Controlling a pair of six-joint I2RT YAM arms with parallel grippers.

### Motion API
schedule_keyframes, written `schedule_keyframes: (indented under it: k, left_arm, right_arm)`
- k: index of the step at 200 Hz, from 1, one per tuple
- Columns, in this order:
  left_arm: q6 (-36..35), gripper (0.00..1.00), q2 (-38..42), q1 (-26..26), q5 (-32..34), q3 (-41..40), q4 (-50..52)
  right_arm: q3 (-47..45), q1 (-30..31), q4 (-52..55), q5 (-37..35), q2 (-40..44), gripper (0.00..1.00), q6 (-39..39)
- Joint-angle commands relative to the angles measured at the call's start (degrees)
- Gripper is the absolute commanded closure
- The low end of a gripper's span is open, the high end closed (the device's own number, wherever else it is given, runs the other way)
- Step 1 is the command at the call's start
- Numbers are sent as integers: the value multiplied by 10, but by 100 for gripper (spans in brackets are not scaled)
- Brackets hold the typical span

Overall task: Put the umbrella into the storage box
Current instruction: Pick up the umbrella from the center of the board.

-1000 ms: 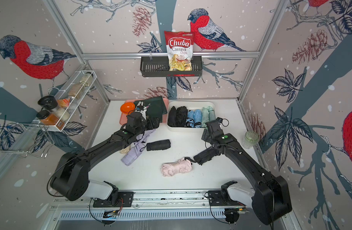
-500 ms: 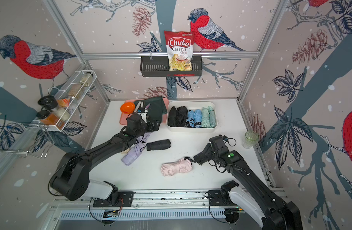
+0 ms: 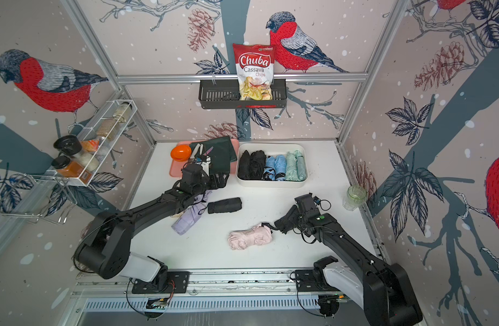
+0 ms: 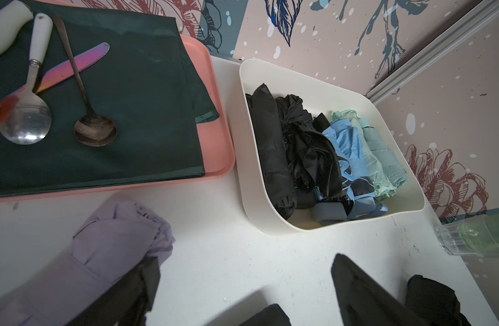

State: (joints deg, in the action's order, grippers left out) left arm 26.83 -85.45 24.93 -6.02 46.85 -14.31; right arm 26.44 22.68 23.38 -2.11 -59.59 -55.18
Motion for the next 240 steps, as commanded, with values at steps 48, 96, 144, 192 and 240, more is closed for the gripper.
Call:
schedule_keyframes:
  k: [48, 96, 144, 192, 240]
  left_arm:
    - [19, 2, -22, -11, -19, 9, -36]
    - [28, 2, -32, -18, -22, 12, -38]
    - [29, 2, -28, -24, -17, 14, -42]
    - [33, 2, -23, -30, -10, 18, -47]
    - [42, 1, -28, -36, -10, 29, -48]
  right_arm:
    - [-12, -14, -94, 28, -55, 39, 32]
    - [-2, -22, -131, 37, -23, 81, 108]
    - [52, -40, -163, 130, 28, 90, 234]
    - [143, -40, -174, 148, -1, 90, 293]
    - [326, -5, -95, 76, -143, 88, 301]
